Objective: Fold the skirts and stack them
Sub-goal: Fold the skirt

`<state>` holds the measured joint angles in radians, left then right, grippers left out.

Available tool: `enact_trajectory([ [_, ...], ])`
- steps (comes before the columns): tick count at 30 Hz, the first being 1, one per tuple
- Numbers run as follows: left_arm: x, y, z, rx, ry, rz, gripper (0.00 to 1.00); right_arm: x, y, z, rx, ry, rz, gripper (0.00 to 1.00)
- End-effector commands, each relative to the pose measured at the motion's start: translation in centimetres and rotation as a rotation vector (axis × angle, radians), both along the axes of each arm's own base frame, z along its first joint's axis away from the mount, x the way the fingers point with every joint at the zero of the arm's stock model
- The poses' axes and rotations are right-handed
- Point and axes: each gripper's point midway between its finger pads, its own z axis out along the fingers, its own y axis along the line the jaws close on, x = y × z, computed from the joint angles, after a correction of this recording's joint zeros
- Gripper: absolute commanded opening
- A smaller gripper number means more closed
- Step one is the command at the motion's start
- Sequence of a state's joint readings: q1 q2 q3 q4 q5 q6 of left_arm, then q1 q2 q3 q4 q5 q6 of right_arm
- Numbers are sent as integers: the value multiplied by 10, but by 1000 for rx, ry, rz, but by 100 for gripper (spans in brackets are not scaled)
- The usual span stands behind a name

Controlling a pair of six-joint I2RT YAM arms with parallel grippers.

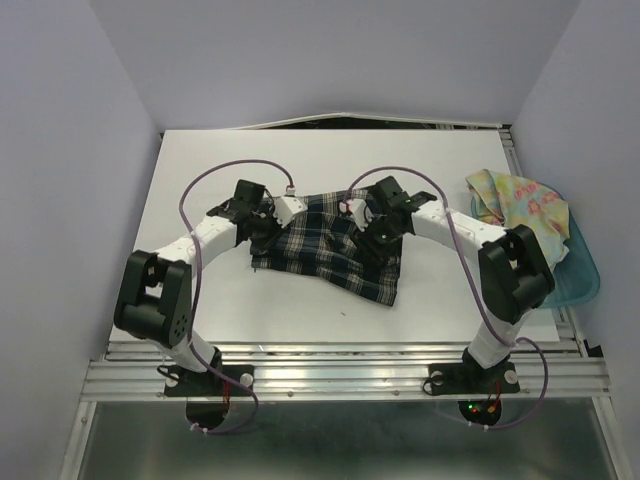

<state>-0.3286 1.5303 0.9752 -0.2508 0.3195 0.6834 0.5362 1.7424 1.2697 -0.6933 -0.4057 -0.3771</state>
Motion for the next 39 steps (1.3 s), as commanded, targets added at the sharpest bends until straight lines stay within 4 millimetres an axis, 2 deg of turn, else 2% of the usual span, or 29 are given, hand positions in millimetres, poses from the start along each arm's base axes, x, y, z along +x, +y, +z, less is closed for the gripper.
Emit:
enact_trajectory([
  [1, -6, 11, -20, 61, 72, 38, 31, -17, -16, -31, -67, 77, -30, 43],
  [2, -19, 20, -39, 116, 105, 20, 29, -19, -21, -38, -90, 83, -36, 43],
  [4, -30, 31, -55, 180, 113, -29, 24, -21, -34, -53, -155, 79, -46, 43],
  [5, -43, 39, -67, 221, 134, -52, 21, -19, -40, -58, -188, 68, -50, 42],
  [7, -58, 45, -78, 246, 165, -66, 19, -19, -44, -62, -212, 64, -57, 42],
  [10, -67, 40, -79, 256, 161, -101, 18, -8, -52, -67, -266, 28, -74, 42],
  [11, -71, 38, -79, 261, 159, -108, 18, 2, -51, -65, -277, -1, -80, 42],
  [14, -85, 23, -80, 276, 159, -130, 18, 35, -69, -72, -336, -47, -150, 42],
  [15, -90, 19, -80, 278, 158, -136, 18, 57, -70, -69, -346, -83, -177, 41],
  [18, -104, 1, -75, 260, 133, -147, 20, 97, -79, -65, -352, -130, -238, 41],
  [19, -108, -3, -73, 249, 132, -147, 21, 118, -72, -59, -340, -169, -244, 40],
  [20, -114, -12, -68, 224, 131, -138, 25, 131, -72, -54, -330, -189, -260, 40],
  [21, -116, -16, -65, 208, 132, -132, 27, 139, -64, -47, -295, -200, -254, 41],
  [22, -119, -18, -63, 199, 144, -126, 30, 157, -54, -27, -257, -250, -263, 42],
  [23, -121, -22, -58, 180, 146, -123, 32, 164, -48, -12, -223, -270, -266, 44],
  [25, -119, -30, -40, 131, 120, -116, 39, 167, -35, 18, -150, -286, -254, 49],
  [26, -116, -32, -32, 112, 99, -106, 39, 172, -31, 40, -117, -321, -261, 51],
  [27, -111, -39, -14, 67, 60, -104, 42, 170, -29, 67, -77, -363, -263, 52],
  [28, -110, -42, -5, 40, 53, -97, 44, 169, -31, 81, -47, -375, -268, 55],
  [29, -106, -51, 13, -10, 25, -107, 47, 165, -37, 100, -17, -395, -298, 56],
  [30, -102, -56, 23, -36, 3, -101, 47, 162, -37, 106, -3, -393, -312, 57],
  [31, -98, -59, 29, -54, -10, -86, 48, 165, -51, 110, 5, -388, -361, 56],
  [32, -94, -60, 34, -58, -25, -76, 48, 162, -56, 110, 17, -371, -390, 56],
  [34, -82, -63, 39, -35, -40, -72, 48, 157, -67, 102, 54, -277, -500, 56],
  [35, -83, -61, 36, -19, -32, -83, 48, 147, -64, 89, 86, -171, -546, 56],
  [38, -86, -57, 24, 27, -18, -128, 45, 132, -62, 67, 117, -22, -611, 56],
  [39, -91, -53, 14, 58, -7, -164, 43, 127, -57, 61, 135, 33, -646, 56],
])
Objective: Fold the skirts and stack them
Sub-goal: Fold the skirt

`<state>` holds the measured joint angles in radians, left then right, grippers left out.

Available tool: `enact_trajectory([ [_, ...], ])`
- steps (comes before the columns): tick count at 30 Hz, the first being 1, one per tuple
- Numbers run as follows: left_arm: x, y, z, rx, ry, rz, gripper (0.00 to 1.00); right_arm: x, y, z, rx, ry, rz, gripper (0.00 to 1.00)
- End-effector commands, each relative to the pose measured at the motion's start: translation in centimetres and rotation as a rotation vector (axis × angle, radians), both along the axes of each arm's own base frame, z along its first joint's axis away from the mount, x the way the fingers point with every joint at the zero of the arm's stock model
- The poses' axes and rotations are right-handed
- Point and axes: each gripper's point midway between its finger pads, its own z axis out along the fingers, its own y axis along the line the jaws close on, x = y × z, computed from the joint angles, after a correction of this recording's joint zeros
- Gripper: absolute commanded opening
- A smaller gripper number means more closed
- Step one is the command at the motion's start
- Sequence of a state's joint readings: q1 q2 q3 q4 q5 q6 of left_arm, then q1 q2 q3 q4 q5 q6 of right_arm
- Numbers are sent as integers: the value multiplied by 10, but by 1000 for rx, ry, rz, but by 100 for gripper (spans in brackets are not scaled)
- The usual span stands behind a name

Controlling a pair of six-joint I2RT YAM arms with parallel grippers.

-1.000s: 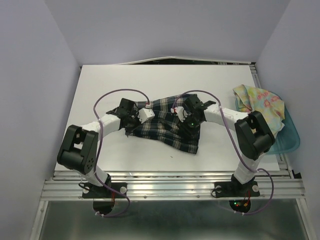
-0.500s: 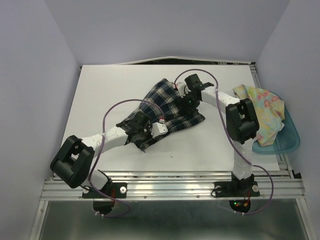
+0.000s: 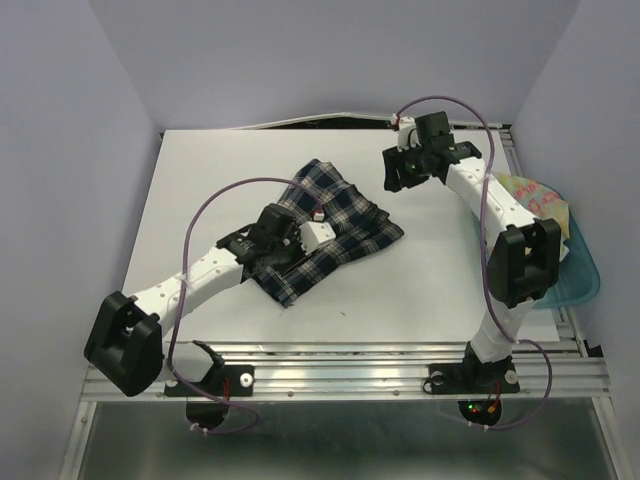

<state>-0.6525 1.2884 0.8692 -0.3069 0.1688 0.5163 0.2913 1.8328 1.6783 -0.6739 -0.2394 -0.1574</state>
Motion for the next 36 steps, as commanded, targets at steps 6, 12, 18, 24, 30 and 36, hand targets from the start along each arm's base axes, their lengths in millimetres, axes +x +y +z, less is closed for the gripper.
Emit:
enact_trajectory([
  [6, -30, 26, -64, 187, 120, -131, 34, -31, 25, -55, 259, 324, -159, 66],
  [12, -40, 37, -103, 280, 223, -110, 32, -27, 28, -85, 261, 408, -212, 70],
  [18, -33, 29, -103, 265, 223, -93, 32, -23, 26, -104, 249, 442, -265, 68],
  [24, -28, 25, -100, 254, 220, -81, 32, -15, 34, -103, 279, 449, -255, 46],
  [30, -32, 26, -106, 256, 243, -66, 32, -19, 23, -61, 282, 345, -226, 2],
  [36, -35, 28, -107, 260, 257, -53, 31, -47, -3, -44, 239, 281, -240, 1],
])
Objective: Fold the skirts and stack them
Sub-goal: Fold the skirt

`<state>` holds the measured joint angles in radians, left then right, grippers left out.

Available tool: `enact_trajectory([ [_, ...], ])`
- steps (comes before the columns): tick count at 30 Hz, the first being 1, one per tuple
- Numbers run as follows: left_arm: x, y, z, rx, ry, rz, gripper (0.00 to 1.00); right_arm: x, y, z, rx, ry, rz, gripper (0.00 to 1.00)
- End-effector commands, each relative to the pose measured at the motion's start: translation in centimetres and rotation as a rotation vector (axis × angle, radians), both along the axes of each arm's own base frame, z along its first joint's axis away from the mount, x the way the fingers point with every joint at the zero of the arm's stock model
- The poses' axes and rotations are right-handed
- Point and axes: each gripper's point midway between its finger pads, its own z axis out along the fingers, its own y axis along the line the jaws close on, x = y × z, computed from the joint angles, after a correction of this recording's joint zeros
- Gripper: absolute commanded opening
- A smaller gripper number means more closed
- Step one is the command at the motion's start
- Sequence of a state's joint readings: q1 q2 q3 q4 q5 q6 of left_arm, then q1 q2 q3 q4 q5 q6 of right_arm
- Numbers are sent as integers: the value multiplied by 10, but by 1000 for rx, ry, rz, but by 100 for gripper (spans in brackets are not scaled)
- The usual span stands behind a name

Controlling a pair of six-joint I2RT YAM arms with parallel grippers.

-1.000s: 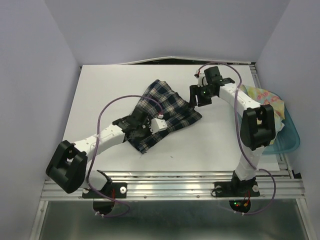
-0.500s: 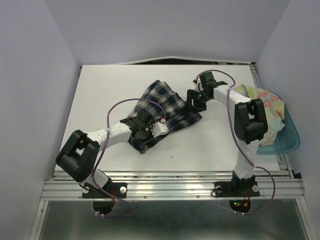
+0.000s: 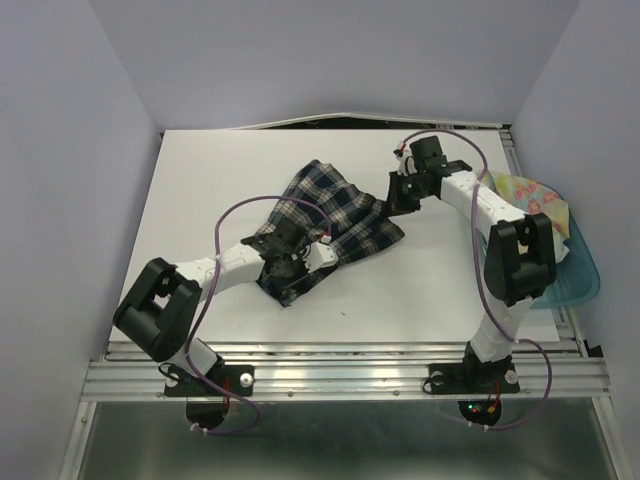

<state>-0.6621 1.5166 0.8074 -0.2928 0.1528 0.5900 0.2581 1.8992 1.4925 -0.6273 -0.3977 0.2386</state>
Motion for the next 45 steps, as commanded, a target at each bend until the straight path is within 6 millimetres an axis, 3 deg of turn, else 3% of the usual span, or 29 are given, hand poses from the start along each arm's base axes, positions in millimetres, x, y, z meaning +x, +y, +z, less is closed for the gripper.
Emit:
enact_trajectory([
  [1, -16, 10, -19, 57, 76, 12, 31, -9, -22, 31, -46, -118, -20, 1],
  [6, -19, 11, -21, 58, 88, 25, 31, -42, -32, -9, -82, -8, -20, 1],
  [10, -20, 12, -22, 59, 91, 27, 31, -58, -47, -59, -165, 91, -56, 1],
  [14, -21, 13, -22, 63, 92, 28, 31, -36, -63, -82, -245, 50, -90, 1],
  [19, -31, 18, -22, 66, 109, 8, 33, 1, -72, -83, -234, 22, -148, 1],
  [22, -39, 11, -12, 22, 119, -31, 34, 29, -78, -68, -236, -36, -170, 1],
  [24, -45, -5, 3, -32, 106, -81, 34, 43, -79, -57, -245, -76, -179, 1],
  [25, -49, -10, 9, -47, 113, -99, 36, 58, -82, -41, -239, -126, -186, 1],
  [27, -59, -30, 26, -106, 111, -158, 38, 69, -77, -22, -214, -171, -174, 4],
  [28, -58, -40, 41, -144, 105, -162, 43, 77, -73, -4, -194, -213, -157, 18],
  [30, -51, -61, 81, -258, 59, -175, 47, 79, -62, 23, -140, -254, -112, 37],
  [31, -48, -66, 94, -291, 49, -156, 48, 80, -60, 35, -128, -273, -101, 58],
  [33, -41, -73, 118, -351, 40, -138, 49, 86, -55, 71, -96, -354, -89, 74],
  [34, -23, -72, 138, -400, 13, -75, 49, 87, -50, 85, -65, -387, -75, 81],
  [36, -5, -67, 161, -485, -7, -16, 49, 88, -41, 114, -11, -449, -47, 82],
  [37, 22, -52, 171, -526, -58, 67, 48, 87, -30, 121, 19, -461, -19, 82],
  [38, 31, -44, 174, -549, -61, 128, 48, 79, -11, 127, 78, -456, 44, 81],
  [40, 48, -28, 172, -549, -81, 194, 48, 71, 11, 133, 144, -443, 104, 80],
  [41, 64, -13, 164, -517, -98, 273, 47, 59, 33, 133, 196, -425, 176, 78],
  [42, 70, -7, 160, -517, -96, 311, 46, 55, 37, 131, 219, -408, 197, 77],
  [43, 83, 9, 159, -532, -103, 377, 45, 38, 59, 124, 245, -374, 268, 73],
  [44, 89, 14, 155, -564, -70, 408, 46, 27, 71, 119, 251, -359, 307, 70],
  [45, 94, 20, 154, -605, -37, 477, 47, 5, 96, 113, 253, -341, 391, 68],
])
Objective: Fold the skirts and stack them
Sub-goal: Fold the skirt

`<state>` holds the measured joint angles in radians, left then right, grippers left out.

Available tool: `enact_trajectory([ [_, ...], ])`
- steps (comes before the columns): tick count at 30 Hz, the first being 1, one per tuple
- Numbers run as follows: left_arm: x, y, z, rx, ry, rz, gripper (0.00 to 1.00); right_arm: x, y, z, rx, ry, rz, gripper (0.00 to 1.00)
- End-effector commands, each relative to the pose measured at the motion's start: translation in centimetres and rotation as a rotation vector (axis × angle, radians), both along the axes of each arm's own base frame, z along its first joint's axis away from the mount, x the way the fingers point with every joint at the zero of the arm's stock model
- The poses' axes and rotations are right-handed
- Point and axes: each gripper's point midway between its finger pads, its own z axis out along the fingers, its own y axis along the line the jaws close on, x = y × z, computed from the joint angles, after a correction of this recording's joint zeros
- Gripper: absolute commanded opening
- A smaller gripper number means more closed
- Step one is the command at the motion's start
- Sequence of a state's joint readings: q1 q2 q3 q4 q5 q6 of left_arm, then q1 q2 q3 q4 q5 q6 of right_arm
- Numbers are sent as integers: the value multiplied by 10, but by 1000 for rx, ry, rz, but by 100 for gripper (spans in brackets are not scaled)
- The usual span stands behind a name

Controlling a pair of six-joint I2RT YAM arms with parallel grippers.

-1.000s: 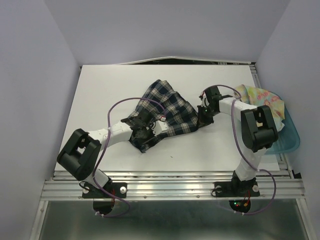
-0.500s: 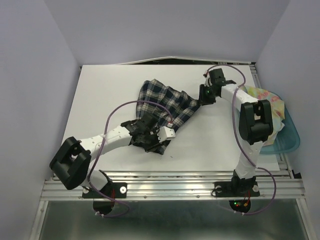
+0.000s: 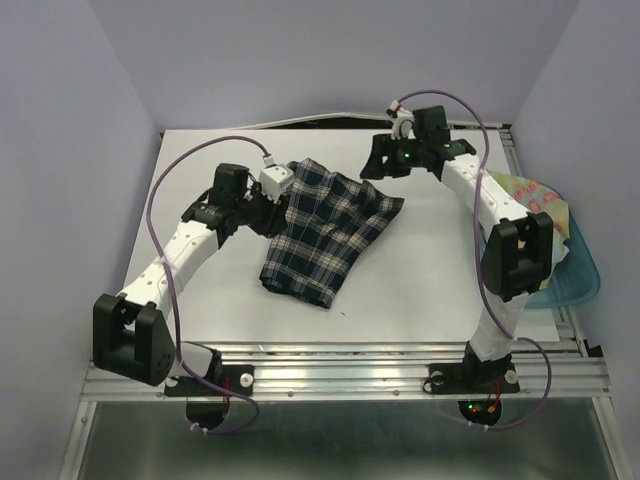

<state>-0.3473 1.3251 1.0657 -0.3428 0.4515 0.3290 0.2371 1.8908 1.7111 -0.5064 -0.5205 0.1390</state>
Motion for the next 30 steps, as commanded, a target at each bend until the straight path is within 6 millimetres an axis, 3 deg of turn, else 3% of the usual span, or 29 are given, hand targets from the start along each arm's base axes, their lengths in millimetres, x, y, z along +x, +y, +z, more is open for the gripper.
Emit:
enact_trajectory([
  [1, 29, 20, 5, -158, 70, 159, 47, -74, 87, -2, 57, 37, 326, 66],
  [3, 47, 41, 2, -230, 116, 231, 48, -103, 109, -16, 13, 38, 413, 65],
  [4, 55, 45, 6, -268, 124, 266, 49, -131, 133, -24, -11, 37, 496, 65],
  [9, 65, 63, -12, -300, 195, 329, 49, -196, 153, -101, -190, 100, 648, 63],
  [12, 54, 62, -17, -284, 200, 294, 49, -200, 140, -142, -291, 150, 652, 62],
  [18, 24, 79, -25, -74, 54, 131, 49, -200, 107, -188, -465, 163, 645, 61],
  [21, 0, 87, -36, 46, 13, 2, 47, -205, 96, -196, -501, 170, 653, 61],
  [23, -25, 83, -51, 81, 63, -81, 44, -212, 90, -199, -507, 184, 663, 61],
  [25, -46, 68, -63, 109, 64, -186, 43, -214, 88, -200, -508, 189, 663, 61],
  [30, -64, 34, -75, 155, -27, -324, 40, -220, 88, -200, -489, 204, 674, 61],
])
